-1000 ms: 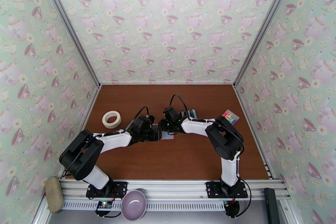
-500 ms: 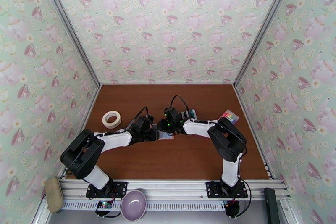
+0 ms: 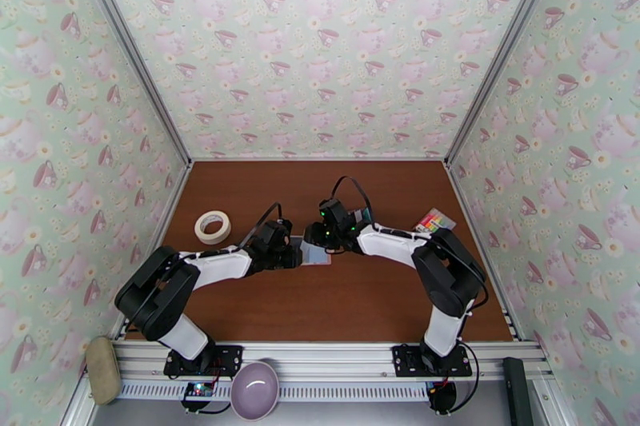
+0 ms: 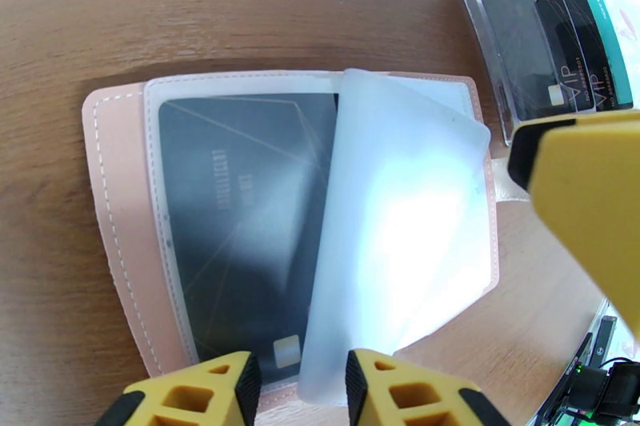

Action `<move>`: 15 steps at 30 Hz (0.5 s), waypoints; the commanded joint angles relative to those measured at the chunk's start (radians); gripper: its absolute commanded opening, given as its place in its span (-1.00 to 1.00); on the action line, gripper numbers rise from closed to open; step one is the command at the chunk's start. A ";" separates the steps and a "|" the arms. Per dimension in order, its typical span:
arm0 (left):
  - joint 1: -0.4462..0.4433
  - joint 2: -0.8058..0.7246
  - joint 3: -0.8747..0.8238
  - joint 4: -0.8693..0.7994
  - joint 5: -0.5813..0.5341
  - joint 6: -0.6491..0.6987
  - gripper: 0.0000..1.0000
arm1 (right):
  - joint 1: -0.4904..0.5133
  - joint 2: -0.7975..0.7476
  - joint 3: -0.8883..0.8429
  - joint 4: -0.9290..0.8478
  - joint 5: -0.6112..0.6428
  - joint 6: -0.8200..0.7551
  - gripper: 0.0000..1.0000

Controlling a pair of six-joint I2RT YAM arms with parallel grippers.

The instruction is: Put the credit cards into the card holder

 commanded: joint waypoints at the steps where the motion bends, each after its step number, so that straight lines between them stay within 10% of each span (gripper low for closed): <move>1: 0.004 0.062 -0.025 -0.107 -0.051 0.001 -0.27 | -0.001 0.040 0.009 -0.003 -0.010 -0.011 -0.19; 15: 0.004 0.034 0.017 -0.146 -0.045 0.007 -0.10 | 0.033 0.071 0.066 0.058 -0.069 0.019 -0.18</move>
